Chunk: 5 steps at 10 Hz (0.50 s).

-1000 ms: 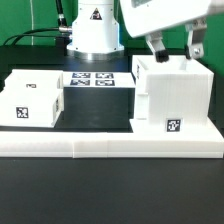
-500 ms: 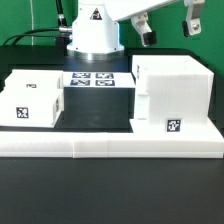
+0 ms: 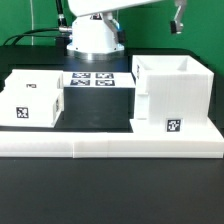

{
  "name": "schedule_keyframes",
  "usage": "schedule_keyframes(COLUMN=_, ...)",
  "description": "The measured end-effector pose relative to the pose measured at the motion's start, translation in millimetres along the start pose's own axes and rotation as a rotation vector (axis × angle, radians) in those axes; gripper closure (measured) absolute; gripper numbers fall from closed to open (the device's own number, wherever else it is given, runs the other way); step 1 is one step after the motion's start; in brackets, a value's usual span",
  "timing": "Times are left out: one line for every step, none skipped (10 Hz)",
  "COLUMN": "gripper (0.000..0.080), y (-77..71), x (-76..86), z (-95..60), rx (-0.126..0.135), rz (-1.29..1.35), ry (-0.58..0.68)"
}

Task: Assemble drawer

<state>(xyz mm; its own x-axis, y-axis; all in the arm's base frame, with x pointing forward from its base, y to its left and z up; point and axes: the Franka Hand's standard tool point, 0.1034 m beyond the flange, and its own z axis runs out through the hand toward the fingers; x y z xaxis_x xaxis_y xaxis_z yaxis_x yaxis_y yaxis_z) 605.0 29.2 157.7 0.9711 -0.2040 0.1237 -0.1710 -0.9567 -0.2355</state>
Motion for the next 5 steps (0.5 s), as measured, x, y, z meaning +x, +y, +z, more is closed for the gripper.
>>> schedule_keyframes(gripper=0.015, y=1.7, x=-0.3, z=0.4, rx=-0.012, rz=-0.048, ry=-0.003)
schedule_keyframes(gripper=0.015, y=1.6, x=-0.4, z=0.8, rx=-0.013, rz=-0.117, ry=-0.004)
schedule_keyframes(gripper=0.015, y=9.3, x=-1.0, z=0.2, rx=-0.016, rz=-0.147, ry=-0.001)
schedule_keyframes(gripper=0.015, y=30.0, x=-6.4, z=-0.7, rx=-0.035, rz=-0.126, ry=0.005)
schedule_keyframes(gripper=0.015, y=48.8, x=-13.7, z=-0.7, rx=-0.054, rz=-0.107, ry=0.014)
